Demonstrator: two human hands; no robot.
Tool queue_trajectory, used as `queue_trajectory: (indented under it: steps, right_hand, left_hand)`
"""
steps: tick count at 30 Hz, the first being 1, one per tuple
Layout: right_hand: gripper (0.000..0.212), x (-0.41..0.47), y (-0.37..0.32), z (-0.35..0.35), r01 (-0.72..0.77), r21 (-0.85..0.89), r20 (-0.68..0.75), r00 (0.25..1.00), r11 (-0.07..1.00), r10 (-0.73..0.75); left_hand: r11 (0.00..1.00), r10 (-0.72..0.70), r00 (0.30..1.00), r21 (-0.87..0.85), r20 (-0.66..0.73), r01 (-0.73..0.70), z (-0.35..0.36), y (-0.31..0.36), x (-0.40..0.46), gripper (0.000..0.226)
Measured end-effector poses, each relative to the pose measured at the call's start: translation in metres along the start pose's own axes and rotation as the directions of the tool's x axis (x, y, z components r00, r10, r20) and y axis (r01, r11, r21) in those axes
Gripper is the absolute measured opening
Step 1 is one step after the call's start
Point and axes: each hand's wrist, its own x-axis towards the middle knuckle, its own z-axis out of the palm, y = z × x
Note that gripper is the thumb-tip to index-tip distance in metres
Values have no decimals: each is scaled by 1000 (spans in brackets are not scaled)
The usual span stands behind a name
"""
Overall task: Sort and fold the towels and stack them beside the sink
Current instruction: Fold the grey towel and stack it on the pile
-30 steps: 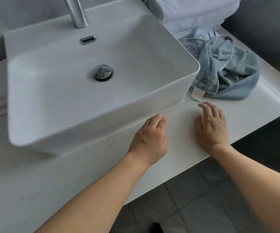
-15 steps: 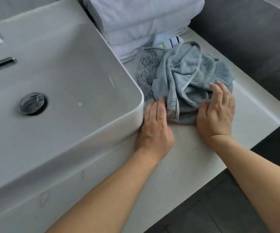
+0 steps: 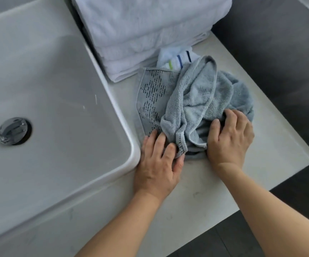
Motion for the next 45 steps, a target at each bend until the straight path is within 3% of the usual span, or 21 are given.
queue_trajectory:
  steps: [14,17,18,20,22,23,26,28,29,31,33,35,37,39,40,42,44,45]
  right_hand:
    - [48,3,2,2,-43,-13,96,994,999,45]
    - [48,4,2,0,-46,11,109,993,999,44]
    - [48,4,3,0,-44,16,112,993,999,42]
    - [47,5,3,0,-35,35,125,992,999,30]
    - [47,5,5,-1,-32,68,138,990,997,22]
    - [47,5,6,-3,-31,90,143,990,995,18]
    - [48,4,8,-6,-19,154,145,989,988,-3]
    - [52,3,8,-6,-8,190,134,991,982,-18]
    - [55,3,8,-6,-2,205,127,992,979,-24]
    - [58,3,8,-6,-3,230,117,993,973,-24]
    - [57,3,9,-6,-17,259,114,993,966,-13]
    - [57,1,8,-6,-6,279,106,994,960,-25]
    - [58,0,8,-7,29,279,106,993,960,-61]
    - [58,-1,8,-7,64,285,105,990,956,-98]
    - [60,-1,8,-8,71,290,104,989,954,-105]
    - [64,0,8,-8,86,292,110,986,953,-123]
    - [66,0,9,-8,127,283,132,976,951,-170]
    - [67,-1,9,-8,155,280,146,968,947,-202]
  left_hand:
    - [1000,-6,1000,-4,2,6,1,0,3,33]
    - [982,-108,994,-158,-12,105,-5,5,8,33]
    - [938,-205,979,-289,-16,192,-13,12,11,29]
    - [756,-429,904,-550,-8,354,-36,31,17,24]
    - [574,-559,829,-709,26,409,-57,48,22,28]
    - [543,-573,819,-734,30,407,-66,54,23,28]
    - [596,-574,804,-593,158,542,-79,60,26,37]
    - [661,-603,729,-308,324,684,-77,58,31,70]
    - [708,-609,698,-139,377,692,-72,57,34,76]
    - [789,-586,727,51,357,612,-63,54,43,46]
    - [791,-568,770,-63,291,608,-61,52,52,25]
    - [683,-577,787,-400,219,611,-67,55,54,22]
    - [451,-640,753,-717,155,531,-83,62,51,20]
    - [238,-692,692,-841,204,486,-95,66,38,15]
    - [199,-706,664,-831,247,520,-96,65,29,13]
    - [323,-704,630,-641,329,696,-94,61,14,29]
    - [529,-646,586,-267,489,806,-89,61,8,75]
    - [622,-617,568,-105,544,776,-87,62,10,95]
